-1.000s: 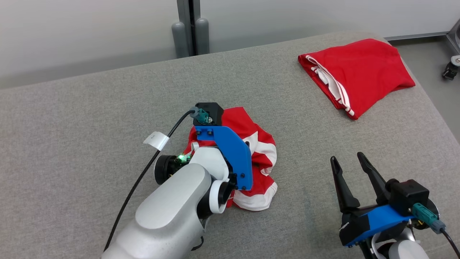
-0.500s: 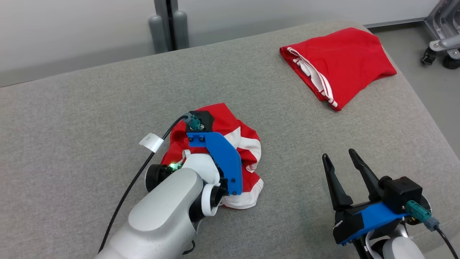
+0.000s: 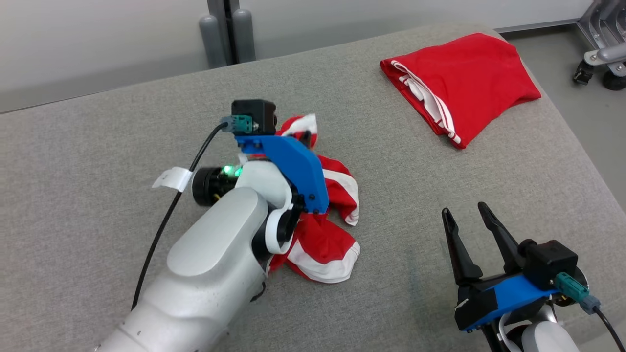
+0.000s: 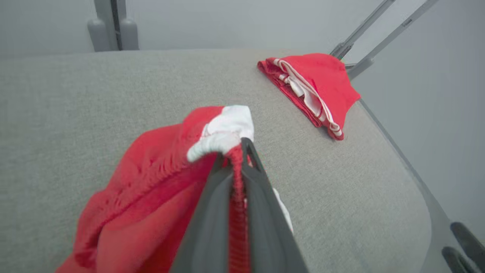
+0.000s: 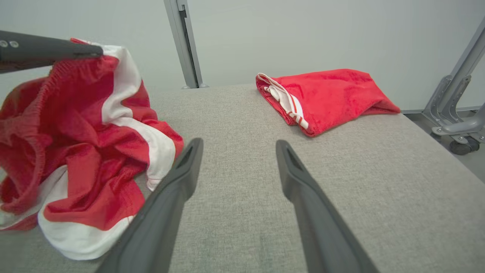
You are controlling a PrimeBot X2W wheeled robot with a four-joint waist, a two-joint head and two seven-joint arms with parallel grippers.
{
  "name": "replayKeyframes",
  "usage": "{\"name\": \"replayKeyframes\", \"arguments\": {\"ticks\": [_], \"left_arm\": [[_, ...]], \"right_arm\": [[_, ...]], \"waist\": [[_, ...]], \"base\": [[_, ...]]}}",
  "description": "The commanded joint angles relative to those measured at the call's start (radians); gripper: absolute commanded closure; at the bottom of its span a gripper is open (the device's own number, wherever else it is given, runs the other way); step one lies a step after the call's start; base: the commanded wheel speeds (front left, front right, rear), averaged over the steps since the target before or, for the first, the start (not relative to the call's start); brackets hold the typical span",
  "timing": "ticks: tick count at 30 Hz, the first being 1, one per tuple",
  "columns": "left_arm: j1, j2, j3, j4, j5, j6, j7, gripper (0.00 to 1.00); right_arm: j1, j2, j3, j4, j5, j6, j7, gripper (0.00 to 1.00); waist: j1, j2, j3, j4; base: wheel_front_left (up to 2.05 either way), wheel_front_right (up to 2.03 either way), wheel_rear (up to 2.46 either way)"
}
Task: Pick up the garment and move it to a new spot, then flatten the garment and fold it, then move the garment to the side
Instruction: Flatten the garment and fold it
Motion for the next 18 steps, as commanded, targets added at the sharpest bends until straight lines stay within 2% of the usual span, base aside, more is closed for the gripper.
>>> {"name": "replayKeyframes", "arguments": {"ticks": [1, 7, 12, 14, 16, 18], "left_arm": [[-0.032, -0.007, 0.005, -0.011, 0.012, -0.014, -0.031, 1.0], [-0.151, -0.024, 0.004, -0.07, 0.052, -0.102, -0.204, 1.0], [-0.226, -0.03, -0.002, -0.145, 0.072, -0.194, -0.308, 1.0], [-0.222, -0.016, -0.028, -0.179, 0.069, -0.253, -0.314, 1.0], [-0.185, 0.026, -0.066, -0.206, 0.079, -0.302, -0.3, 1.0], [-0.127, 0.068, -0.109, -0.23, 0.084, -0.326, -0.271, 1.0]], "right_arm": [[-0.015, -0.002, 0.003, 0.002, 0.003, 0.0, -0.002, 0.0], [-0.011, -0.002, 0.008, 0.005, 0.002, 0.0, 0.008, 0.0], [0.006, -0.002, 0.001, 0.002, -0.002, 0.0, 0.015, 0.0], [0.013, -0.002, -0.003, -0.002, -0.004, 0.0, 0.018, 0.0], [0.018, -0.002, -0.007, -0.008, -0.003, 0.0, 0.02, 0.0], [0.023, -0.002, -0.009, -0.015, -0.002, 0.0, 0.02, 0.0]], "waist": [[-0.0001, -0.0001, -0.002, 0.004], [-0.0001, -0.0001, -0.028, 0.023], [-0.0001, -0.0001, -0.054, 0.035], [-0.0001, -0.0001, -0.059, 0.043], [-0.0001, -0.0001, -0.062, 0.054], [-0.0001, -0.0001, -0.063, 0.069]], "base": [[0.0, 0.0, 0.0], [0.0, 0.0, 0.0], [0.0, 0.0, 0.0], [0.0, 0.0, 0.0], [0.0, 0.0, 0.0], [0.0, 0.0, 0.0]]}}
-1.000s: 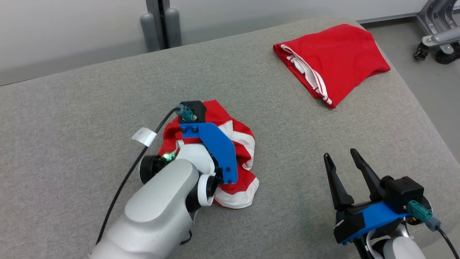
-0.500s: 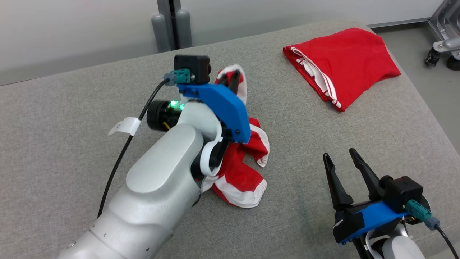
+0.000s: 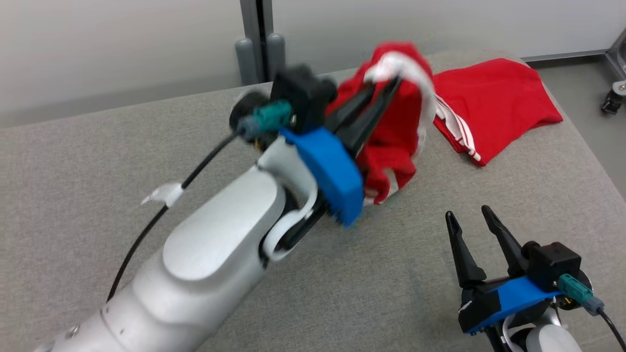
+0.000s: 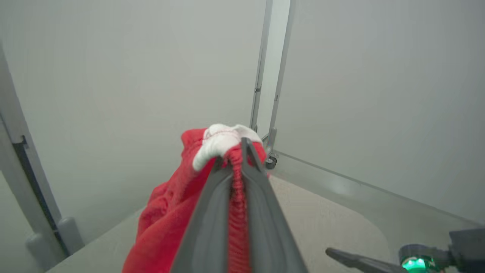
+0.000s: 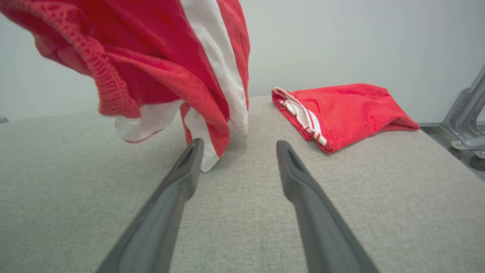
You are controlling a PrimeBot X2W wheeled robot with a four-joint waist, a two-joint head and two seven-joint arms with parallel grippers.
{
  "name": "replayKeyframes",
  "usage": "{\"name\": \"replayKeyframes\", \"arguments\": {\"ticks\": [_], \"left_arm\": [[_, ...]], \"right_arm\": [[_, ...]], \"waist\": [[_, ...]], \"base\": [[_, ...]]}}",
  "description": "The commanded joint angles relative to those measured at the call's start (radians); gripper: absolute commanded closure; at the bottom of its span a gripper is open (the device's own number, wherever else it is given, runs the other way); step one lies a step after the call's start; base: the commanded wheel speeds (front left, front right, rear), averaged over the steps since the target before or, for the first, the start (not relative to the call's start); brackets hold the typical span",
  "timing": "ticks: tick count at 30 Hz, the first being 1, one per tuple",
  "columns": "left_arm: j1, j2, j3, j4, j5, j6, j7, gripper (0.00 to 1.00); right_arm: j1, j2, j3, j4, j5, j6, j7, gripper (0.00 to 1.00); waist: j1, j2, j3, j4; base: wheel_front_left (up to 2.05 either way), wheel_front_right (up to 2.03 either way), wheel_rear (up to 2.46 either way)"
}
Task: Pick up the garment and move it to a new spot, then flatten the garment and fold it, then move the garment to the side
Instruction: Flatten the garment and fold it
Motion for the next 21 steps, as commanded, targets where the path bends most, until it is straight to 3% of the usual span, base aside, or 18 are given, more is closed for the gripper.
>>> {"name": "replayKeyframes", "arguments": {"ticks": [1, 7, 10, 13, 21], "left_arm": [[0.052, 0.03, -0.018, -0.007, -0.004, -0.008, 0.017, 1.0], [0.248, 0.232, -0.142, -0.063, 0.008, -0.025, 0.137, 1.0], [0.315, 0.32, -0.153, -0.074, 0.025, 0.036, 0.169, 1.0], [0.365, 0.373, -0.148, -0.086, 0.04, 0.095, 0.168, 1.0], [0.418, 0.455, -0.135, -0.092, 0.086, 0.208, 0.147, 1.0]], "right_arm": [[0.011, -0.002, -0.002, -0.008, -0.001, 0.0, -0.001, 0.0], [0.011, -0.002, -0.004, -0.025, -0.003, 0.0, 0.009, 0.0], [0.012, -0.002, -0.004, -0.031, -0.004, 0.0, 0.013, 0.0], [0.013, -0.002, -0.008, -0.034, -0.004, 0.0, 0.014, 0.0], [0.021, -0.002, -0.01, -0.039, -0.015, 0.0, 0.025, 0.0]], "waist": [[0.0001, 0.0002, 0.004, 0.011], [0.0001, 0.0002, 0.01, 0.06], [0.0001, 0.0002, 0.014, 0.083], [0.0001, 0.0002, 0.014, 0.102], [0.0001, 0.0002, -0.003, 0.136]], "base": [[0.0, 0.0, 0.0], [0.0, 0.0, 0.0], [0.0, 0.0, 0.0], [0.0, 0.0, 0.0], [0.0, 0.0, 0.0]]}}
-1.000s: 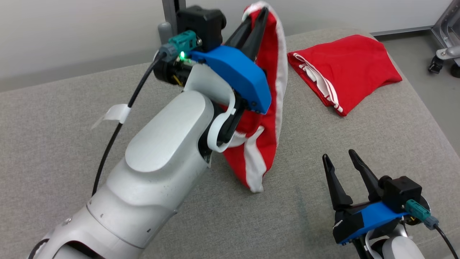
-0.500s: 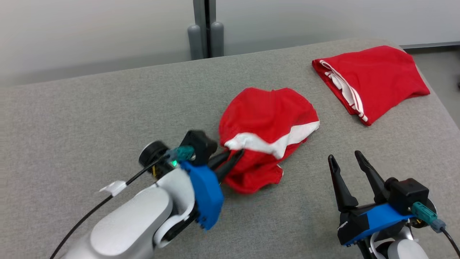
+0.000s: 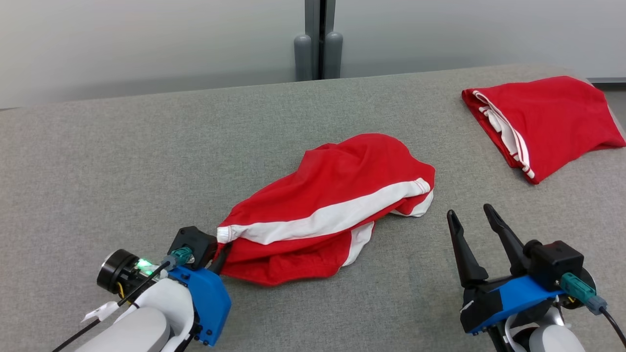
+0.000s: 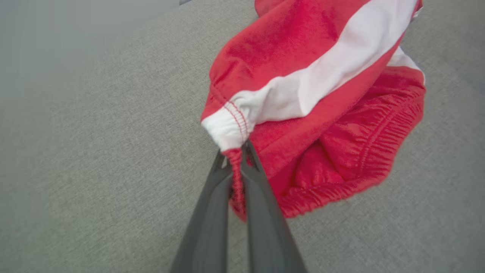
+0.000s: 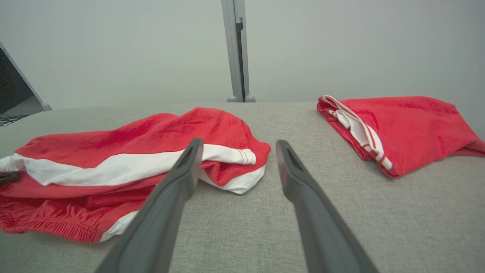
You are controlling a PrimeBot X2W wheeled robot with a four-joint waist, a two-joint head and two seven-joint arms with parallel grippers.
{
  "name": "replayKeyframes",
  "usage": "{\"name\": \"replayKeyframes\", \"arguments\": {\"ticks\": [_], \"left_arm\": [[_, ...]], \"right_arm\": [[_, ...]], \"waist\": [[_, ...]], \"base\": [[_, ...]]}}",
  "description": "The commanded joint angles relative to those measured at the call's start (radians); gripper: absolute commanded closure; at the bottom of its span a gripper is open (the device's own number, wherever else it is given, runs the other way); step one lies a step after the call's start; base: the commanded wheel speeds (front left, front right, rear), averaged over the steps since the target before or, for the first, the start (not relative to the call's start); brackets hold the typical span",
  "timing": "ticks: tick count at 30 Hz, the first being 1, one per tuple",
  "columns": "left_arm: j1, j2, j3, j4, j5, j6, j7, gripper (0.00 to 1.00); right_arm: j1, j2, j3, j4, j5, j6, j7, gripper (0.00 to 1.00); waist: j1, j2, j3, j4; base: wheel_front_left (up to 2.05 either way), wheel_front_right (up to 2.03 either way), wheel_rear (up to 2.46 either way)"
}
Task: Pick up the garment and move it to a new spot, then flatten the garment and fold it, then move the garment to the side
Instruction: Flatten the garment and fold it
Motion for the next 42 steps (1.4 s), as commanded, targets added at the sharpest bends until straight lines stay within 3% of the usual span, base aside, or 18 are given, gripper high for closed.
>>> {"name": "replayKeyframes", "arguments": {"ticks": [1, 8, 10, 18, 25, 29, 30, 32, 36, 42], "left_arm": [[0.007, 0.009, 0.007, 0.006, 0.015, 0.021, -0.014, 1.0], [0.044, -0.007, 0.06, 0.07, 0.019, 0.115, -0.124, 1.0], [0.068, -0.026, 0.078, 0.087, -0.007, 0.126, -0.158, 0.0], [0.183, -0.117, 0.191, 0.089, -0.168, 0.132, -0.289, 0.0], [0.275, -0.156, 0.3, 0.045, -0.222, 0.119, -0.429, 0.0], [0.31, -0.174, 0.361, 0.023, -0.197, 0.118, -0.445, 0.0], [0.331, -0.197, 0.44, -0.014, -0.151, 0.119, -0.446, 0.0], [0.355, -0.211, 0.476, -0.029, -0.128, 0.113, -0.446, 0.0], [0.423, -0.263, 0.6, -0.072, -0.021, 0.06, -0.446, 0.0], [0.491, -0.313, 0.679, -0.04, 0.089, -0.036, -0.447, 0.0]], "right_arm": [[0.014, -0.003, -0.003, -0.004, -0.007, 0.0, 0.003, 0.0], [0.022, -0.002, 0.002, -0.004, -0.006, 0.0, 0.011, 0.0], [0.023, -0.002, 0.002, -0.003, -0.007, 0.0, 0.014, 0.0], [0.041, -0.002, -0.013, -0.014, -0.01, 0.0, 0.024, 0.0], [0.065, -0.002, -0.041, -0.031, -0.005, 0.0, 0.028, 0.0], [0.074, -0.003, -0.058, -0.036, -0.003, 0.0, 0.026, 0.0], [0.085, -0.002, -0.071, -0.039, -0.002, 0.0, 0.027, 0.0], [0.088, -0.003, -0.077, -0.04, -0.002, 0.0, 0.027, 0.0], [0.1, -0.002, -0.086, -0.044, 0.0, 0.0, 0.028, 0.0], [0.115, -0.002, -0.088, -0.039, 0.011, 0.0, 0.026, 0.0]], "waist": [[0.0, 0.0001, -0.003, 0.003], [0.0, 0.0001, -0.026, 0.007], [0.0, 0.0001, -0.032, 0.008], [0.0, 0.0001, -0.07, 0.02], [0.0, 0.0001, -0.103, 0.048], [0.0, 0.0001, -0.115, 0.066], [0.0, 0.0001, -0.122, 0.08], [0.0, 0.0001, -0.126, 0.086], [0.0, 0.0001, -0.139, 0.104], [0.0, 0.0001, -0.17, 0.108]], "base": [[0.0, 0.0, 0.0], [0.0, 0.0, 0.0], [0.0, 0.0, 0.0], [0.0, 0.0, 0.0], [0.0, 0.0, 0.0], [0.0, 0.0, 0.0], [0.0, 0.0, 0.0], [0.0, 0.0, 0.0], [0.0, 0.0, 0.0], [0.0, 0.0, 0.0]]}}
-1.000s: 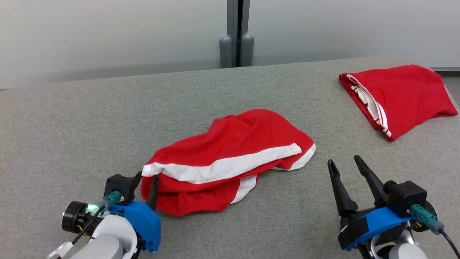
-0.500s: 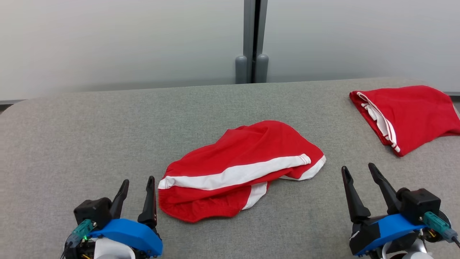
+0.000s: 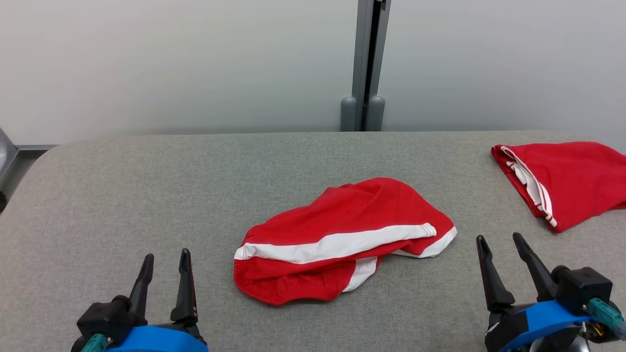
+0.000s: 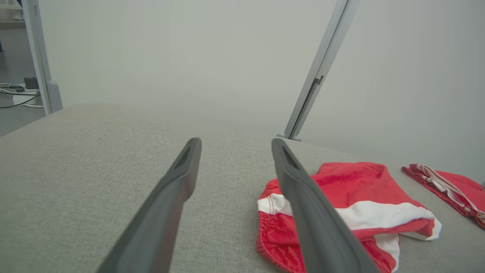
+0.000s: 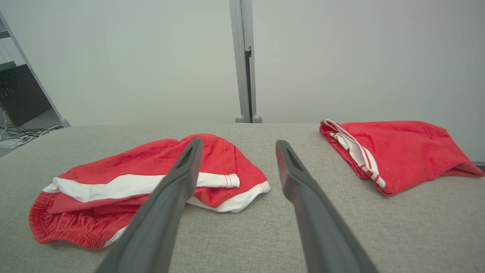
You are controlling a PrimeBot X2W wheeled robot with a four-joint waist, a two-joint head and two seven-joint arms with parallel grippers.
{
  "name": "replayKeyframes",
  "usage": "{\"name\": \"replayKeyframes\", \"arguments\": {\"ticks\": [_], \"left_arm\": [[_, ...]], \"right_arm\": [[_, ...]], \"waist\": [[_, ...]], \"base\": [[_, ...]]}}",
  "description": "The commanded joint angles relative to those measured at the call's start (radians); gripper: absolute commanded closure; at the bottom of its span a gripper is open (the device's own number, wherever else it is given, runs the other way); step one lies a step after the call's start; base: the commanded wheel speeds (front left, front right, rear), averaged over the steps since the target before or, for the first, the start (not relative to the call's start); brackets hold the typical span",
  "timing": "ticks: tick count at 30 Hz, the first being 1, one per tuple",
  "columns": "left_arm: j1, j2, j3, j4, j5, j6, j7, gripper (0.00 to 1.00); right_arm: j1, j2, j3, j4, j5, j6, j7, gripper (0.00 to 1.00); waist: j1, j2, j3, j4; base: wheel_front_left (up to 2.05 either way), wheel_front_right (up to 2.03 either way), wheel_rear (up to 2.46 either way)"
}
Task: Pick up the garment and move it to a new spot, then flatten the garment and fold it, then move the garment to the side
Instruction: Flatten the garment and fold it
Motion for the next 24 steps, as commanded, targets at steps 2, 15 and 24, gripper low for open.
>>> {"name": "replayKeyframes", "arguments": {"ticks": [2, 15, 24], "left_arm": [[0.009, -0.004, 0.012, 0.005, 0.03, -0.024, -0.004, 0.0], [0.029, -0.028, 0.1, 0.078, 0.119, -0.074, -0.004, 0.0], [0.037, -0.041, 0.125, 0.11, 0.124, -0.098, -0.004, 0.0]], "right_arm": [[0.019, -0.003, -0.001, -0.001, 0.006, 0.0, -0.006, 0.0], [0.028, -0.003, 0.012, 0.021, 0.019, 0.0, -0.03, 0.0], [0.014, -0.003, 0.017, 0.035, 0.019, 0.0, -0.033, 0.0]], "waist": [[0.0001, 0.0, -0.009, -0.004], [0.0001, 0.0, -0.033, -0.003], [0.0001, 0.0, -0.029, 0.009]], "base": [[0.0, 0.0, 0.0], [0.0, 0.0, 0.0], [0.0, 0.0, 0.0]]}}
